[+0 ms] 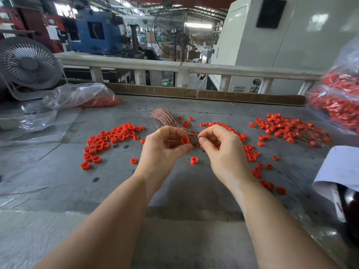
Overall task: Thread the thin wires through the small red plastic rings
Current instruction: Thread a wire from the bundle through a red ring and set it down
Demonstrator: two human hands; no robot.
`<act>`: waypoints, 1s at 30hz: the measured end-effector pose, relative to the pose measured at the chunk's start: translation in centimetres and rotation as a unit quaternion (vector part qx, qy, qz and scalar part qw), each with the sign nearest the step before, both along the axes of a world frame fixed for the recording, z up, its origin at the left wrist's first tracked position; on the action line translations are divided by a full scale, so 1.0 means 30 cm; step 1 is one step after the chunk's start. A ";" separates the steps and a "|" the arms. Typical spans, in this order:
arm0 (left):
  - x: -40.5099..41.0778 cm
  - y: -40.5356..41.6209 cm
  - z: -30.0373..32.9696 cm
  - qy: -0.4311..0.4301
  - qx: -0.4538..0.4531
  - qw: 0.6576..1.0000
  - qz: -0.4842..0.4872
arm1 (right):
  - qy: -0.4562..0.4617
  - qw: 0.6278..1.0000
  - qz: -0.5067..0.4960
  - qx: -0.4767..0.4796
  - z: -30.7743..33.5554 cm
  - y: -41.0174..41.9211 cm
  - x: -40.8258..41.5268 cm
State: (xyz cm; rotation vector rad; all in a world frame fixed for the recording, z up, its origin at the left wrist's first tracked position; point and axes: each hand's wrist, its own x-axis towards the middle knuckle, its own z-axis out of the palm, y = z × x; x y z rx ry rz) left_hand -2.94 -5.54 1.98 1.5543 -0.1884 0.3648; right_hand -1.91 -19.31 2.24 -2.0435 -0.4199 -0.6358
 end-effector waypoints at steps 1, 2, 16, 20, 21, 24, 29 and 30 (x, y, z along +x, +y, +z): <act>0.000 0.000 0.000 0.005 -0.005 1.000 -0.006 | 0.000 1.000 0.000 -0.003 0.000 -0.001 0.000; 0.001 -0.001 0.000 0.008 -0.009 1.000 -0.013 | 0.000 1.000 -0.001 -0.006 0.000 -0.002 0.001; -0.007 -0.003 0.005 -0.003 -0.015 1.000 -0.018 | 0.046 0.986 0.091 0.134 0.007 0.001 0.001; -0.008 -0.001 0.006 0.005 -0.045 0.998 -0.036 | 0.044 0.988 0.077 0.128 0.006 0.000 0.002; -0.008 -0.001 0.006 0.005 -0.045 0.998 -0.038 | 0.044 0.988 0.074 0.130 0.006 -0.001 0.003; -0.010 0.001 0.007 0.006 -0.050 0.998 -0.044 | 0.046 0.987 0.072 0.135 0.007 -0.001 0.002; -0.014 0.001 0.010 0.007 -0.052 0.998 -0.047 | 0.051 0.987 0.075 0.133 0.009 0.000 -0.001; -0.015 0.000 0.011 0.007 -0.050 0.998 -0.046 | 0.053 0.987 0.074 0.133 0.009 0.000 0.000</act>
